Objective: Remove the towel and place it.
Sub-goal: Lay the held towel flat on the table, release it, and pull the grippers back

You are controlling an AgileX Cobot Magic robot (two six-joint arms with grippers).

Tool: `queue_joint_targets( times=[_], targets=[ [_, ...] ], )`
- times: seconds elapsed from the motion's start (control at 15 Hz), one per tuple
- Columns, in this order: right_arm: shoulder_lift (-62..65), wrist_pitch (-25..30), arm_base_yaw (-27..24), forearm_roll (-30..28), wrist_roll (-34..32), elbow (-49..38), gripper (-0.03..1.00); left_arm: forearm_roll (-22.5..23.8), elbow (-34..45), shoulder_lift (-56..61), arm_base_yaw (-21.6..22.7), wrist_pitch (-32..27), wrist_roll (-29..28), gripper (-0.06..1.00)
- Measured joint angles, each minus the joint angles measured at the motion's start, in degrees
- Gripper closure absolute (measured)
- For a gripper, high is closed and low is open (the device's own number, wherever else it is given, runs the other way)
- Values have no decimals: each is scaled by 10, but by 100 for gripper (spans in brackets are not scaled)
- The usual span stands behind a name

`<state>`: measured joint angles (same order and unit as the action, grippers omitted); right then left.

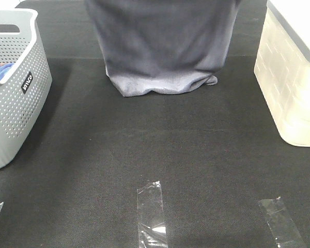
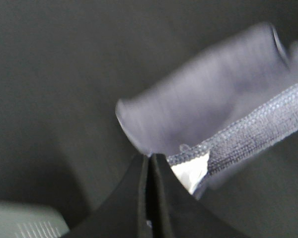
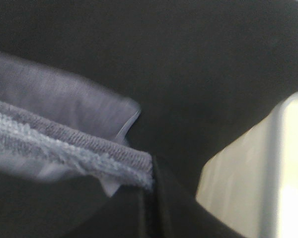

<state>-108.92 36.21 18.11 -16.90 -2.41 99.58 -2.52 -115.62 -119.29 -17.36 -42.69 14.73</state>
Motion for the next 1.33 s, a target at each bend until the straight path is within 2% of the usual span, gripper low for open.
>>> queue_joint_targets(
  times=[0.2, 0.33, 0.4, 0.6, 0.73, 1.07, 1.33],
  targets=[
    [0, 148, 0, 123, 88, 0, 97, -25, 0, 0, 1, -162, -2, 94],
    [0, 231, 0, 162, 105, 0, 97, -51, 0, 0, 1, -219, -5, 94],
    [0, 297, 0, 169, 109, 0, 97, -70, 10, 0, 1, -244, -9, 94],
    [1, 329, -1, 180, 109, 0, 97, -94, 48, -1, 1, -261, -14, 94],
    [7, 331, -1, 198, 109, -11, 97, -111, 83, -3, -2, -266, -15, 94],
    [70, 334, -1, 228, 109, -146, 97, -105, 170, 26, -66, -268, -32, 94],
    [131, 335, -1, 251, 109, -230, 97, -76, 265, 77, -115, -268, -61, 94]
  ],
)
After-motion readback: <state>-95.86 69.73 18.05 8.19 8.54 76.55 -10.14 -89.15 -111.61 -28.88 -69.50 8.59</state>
